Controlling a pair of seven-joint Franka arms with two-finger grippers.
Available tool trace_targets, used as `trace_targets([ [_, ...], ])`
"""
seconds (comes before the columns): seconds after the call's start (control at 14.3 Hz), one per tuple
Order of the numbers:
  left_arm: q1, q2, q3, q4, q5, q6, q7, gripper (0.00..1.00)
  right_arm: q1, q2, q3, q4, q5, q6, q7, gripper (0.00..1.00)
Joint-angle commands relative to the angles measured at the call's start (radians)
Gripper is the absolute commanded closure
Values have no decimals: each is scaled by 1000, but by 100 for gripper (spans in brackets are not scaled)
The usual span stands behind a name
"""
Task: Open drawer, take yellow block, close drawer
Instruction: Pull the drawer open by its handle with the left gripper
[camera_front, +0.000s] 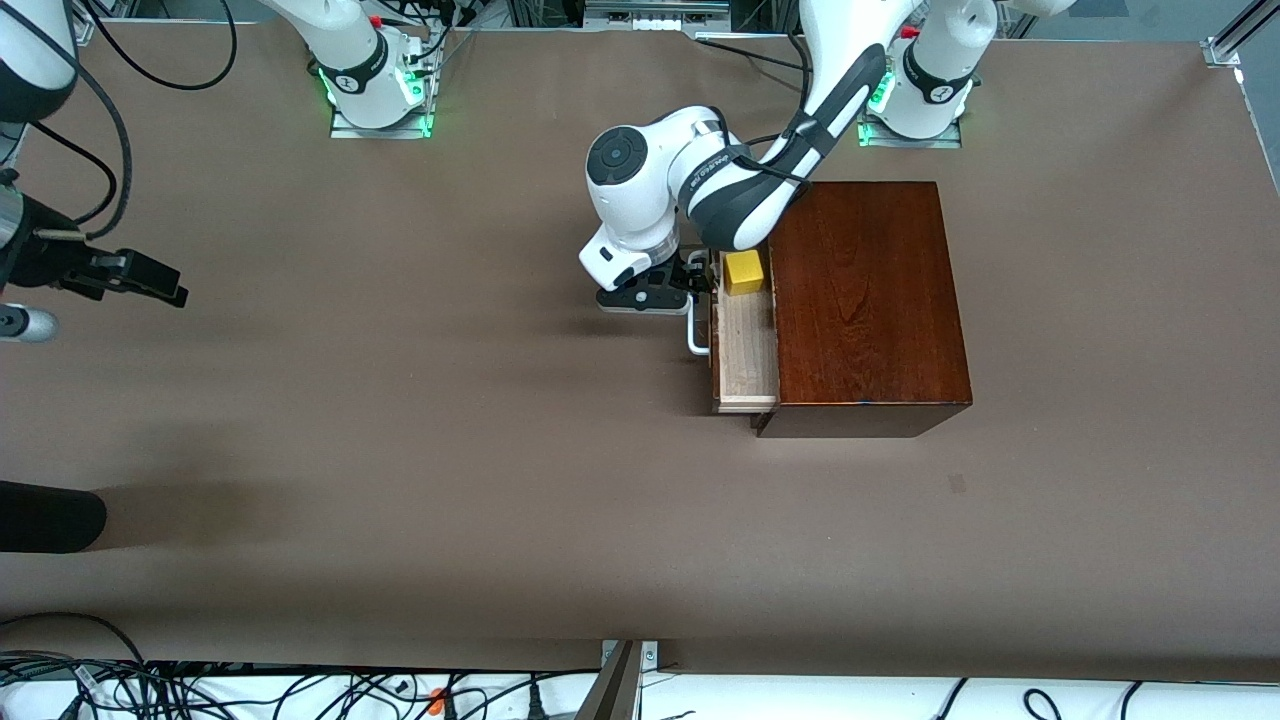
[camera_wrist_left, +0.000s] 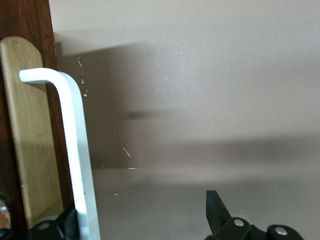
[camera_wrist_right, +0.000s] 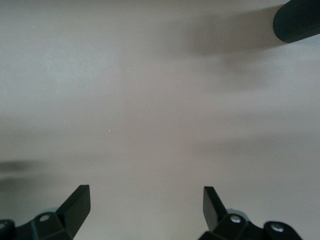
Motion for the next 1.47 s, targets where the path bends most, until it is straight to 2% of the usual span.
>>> trace_targets([
  [0.0,-38,106,-21,106,-45,124,12,0,-8,1,2,13,-5,-5,-14,0],
  [0.42,-35,92,-15,106,-34,86,24,0,-8,4,4,10,5,-28,-157,0],
  [0.7,-38,79,-15,209,-33,-176,137,0,-2,4,4,11,5,-30,-158,0],
  [0.91,-35,76,-17,290,-34,-293,174,0,0,2,7,11,8,-31,-178,0],
  [1.12,-19,-5,-15,325,-43,-383,208,0,3,2,10,10,8,-34,-193,0],
  [1.4,104,-139,-28,325,-98,-486,275,0,15,2,12,10,47,-76,-382,0],
])
